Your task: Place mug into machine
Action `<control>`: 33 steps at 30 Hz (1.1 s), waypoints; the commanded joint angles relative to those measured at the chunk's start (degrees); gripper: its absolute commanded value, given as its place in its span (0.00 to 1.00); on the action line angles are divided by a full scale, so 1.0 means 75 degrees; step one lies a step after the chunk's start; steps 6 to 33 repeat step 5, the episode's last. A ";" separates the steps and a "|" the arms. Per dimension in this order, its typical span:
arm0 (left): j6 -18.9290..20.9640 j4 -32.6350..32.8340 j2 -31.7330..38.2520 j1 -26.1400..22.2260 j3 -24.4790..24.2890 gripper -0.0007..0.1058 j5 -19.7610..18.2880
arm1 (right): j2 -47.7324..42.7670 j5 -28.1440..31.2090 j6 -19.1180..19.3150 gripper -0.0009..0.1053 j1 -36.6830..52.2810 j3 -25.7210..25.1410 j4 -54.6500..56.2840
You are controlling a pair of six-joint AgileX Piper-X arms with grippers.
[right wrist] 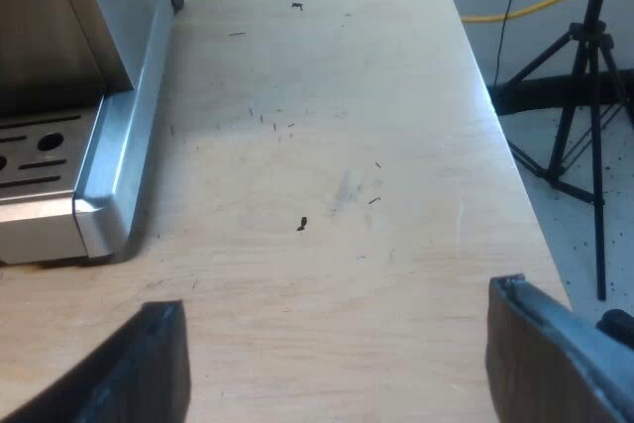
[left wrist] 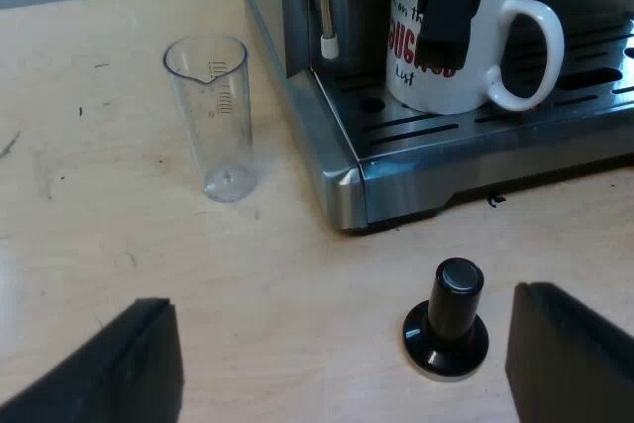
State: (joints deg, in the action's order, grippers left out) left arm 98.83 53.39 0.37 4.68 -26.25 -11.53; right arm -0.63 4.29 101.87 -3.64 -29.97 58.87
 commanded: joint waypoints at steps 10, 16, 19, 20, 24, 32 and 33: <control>0.0041 -0.0128 0.1112 0.0018 -0.0030 0.66 0.0083 | -0.0318 -0.0011 0.0108 0.61 0.0017 -0.0005 -0.0047; 0.0041 -0.0128 0.1112 0.0018 -0.0030 0.66 0.0083 | -0.0318 -0.0011 0.0108 0.61 0.0017 -0.0005 -0.0047; 0.0041 -0.0128 0.1112 0.0018 -0.0030 0.66 0.0083 | -0.0318 -0.0011 0.0108 0.61 0.0017 -0.0005 -0.0047; 0.0041 -0.0128 0.1112 0.0018 -0.0030 0.66 0.0083 | -0.0318 -0.0011 0.0108 0.61 0.0017 -0.0005 -0.0047; 0.0041 -0.0128 0.1112 0.0018 -0.0030 0.66 0.0083 | -0.0318 -0.0011 0.0108 0.61 0.0017 -0.0005 -0.0047; 0.0041 -0.0128 0.1112 0.0018 -0.0030 0.66 0.0083 | -0.0318 -0.0011 0.0108 0.61 0.0017 -0.0005 -0.0047; 0.0041 -0.0128 0.1112 0.0018 -0.0030 0.66 0.0083 | -0.0318 -0.0011 0.0108 0.61 0.0017 -0.0005 -0.0047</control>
